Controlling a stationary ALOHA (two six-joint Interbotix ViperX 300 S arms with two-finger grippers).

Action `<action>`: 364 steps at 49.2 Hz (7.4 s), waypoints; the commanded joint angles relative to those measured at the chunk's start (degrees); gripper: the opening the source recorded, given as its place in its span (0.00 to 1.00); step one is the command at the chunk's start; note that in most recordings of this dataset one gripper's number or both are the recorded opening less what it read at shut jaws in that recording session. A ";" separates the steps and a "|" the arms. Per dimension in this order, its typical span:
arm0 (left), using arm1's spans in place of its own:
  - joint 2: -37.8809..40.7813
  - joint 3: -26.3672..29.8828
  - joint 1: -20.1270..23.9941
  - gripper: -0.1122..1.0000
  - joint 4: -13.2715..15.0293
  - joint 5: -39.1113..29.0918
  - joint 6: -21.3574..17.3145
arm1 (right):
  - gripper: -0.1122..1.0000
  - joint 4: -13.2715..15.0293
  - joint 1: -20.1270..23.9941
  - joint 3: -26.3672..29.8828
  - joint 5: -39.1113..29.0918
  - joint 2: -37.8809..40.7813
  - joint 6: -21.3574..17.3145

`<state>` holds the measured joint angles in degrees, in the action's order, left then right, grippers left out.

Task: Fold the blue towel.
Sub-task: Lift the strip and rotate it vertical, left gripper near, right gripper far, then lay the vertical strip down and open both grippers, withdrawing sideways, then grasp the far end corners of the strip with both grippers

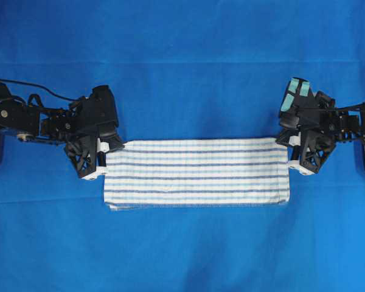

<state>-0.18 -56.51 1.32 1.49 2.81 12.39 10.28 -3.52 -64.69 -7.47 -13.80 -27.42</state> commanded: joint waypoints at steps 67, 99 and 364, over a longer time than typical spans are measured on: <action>-13.10 13.97 -7.29 0.11 0.09 -11.16 1.05 | 0.12 2.81 -2.72 4.75 -14.06 -26.37 -0.62; 4.13 37.35 -14.06 0.11 0.00 -8.26 0.44 | 0.12 17.93 -24.70 17.23 -4.48 -8.70 0.18; 23.99 28.92 25.14 0.75 0.18 19.25 -11.60 | 0.62 24.35 -30.23 22.32 8.88 21.27 -4.04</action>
<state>23.82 -29.00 26.37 1.76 21.62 0.53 34.54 -33.57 -43.33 1.05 8.09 -31.55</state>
